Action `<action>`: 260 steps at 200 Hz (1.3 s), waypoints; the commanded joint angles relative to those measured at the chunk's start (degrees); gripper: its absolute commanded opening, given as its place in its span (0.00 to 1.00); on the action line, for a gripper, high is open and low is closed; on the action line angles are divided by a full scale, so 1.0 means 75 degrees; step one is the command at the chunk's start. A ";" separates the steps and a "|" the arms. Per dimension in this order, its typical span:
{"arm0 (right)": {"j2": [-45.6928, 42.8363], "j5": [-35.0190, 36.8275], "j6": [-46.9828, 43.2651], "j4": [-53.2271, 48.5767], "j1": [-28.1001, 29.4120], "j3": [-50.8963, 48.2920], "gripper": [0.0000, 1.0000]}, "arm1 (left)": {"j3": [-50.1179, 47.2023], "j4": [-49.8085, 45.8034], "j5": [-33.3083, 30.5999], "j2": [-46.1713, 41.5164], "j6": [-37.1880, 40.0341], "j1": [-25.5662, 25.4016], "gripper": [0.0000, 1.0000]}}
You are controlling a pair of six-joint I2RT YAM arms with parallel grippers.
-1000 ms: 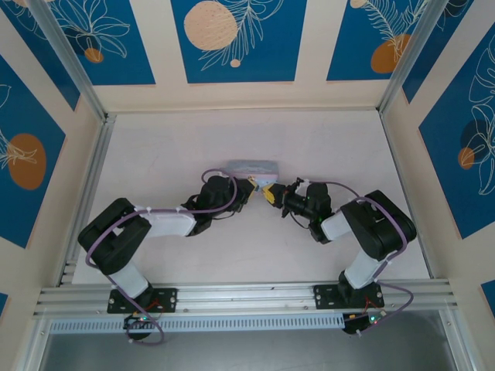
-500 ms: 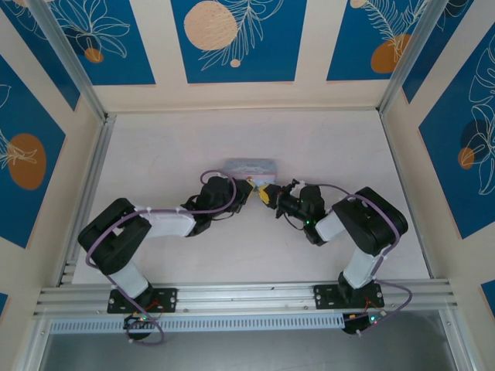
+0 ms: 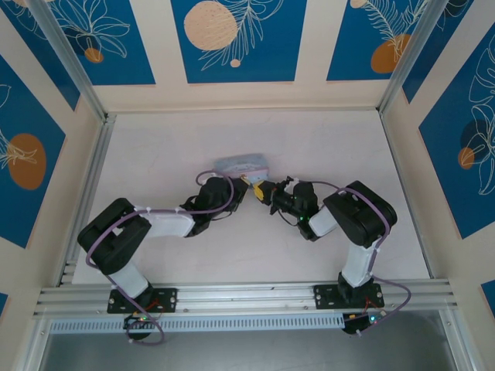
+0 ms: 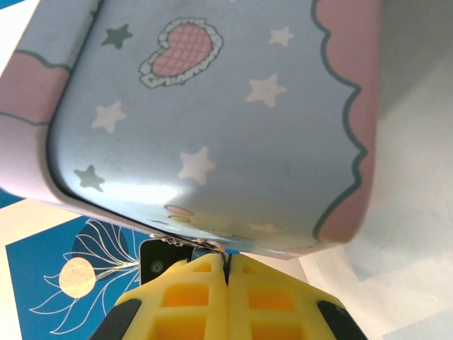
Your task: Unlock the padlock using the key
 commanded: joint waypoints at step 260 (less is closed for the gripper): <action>-0.4702 0.2300 -1.0787 -1.2303 0.0644 0.2649 0.42 | 0.0433 -0.1061 0.1116 -0.0061 0.0669 -0.0083 0.00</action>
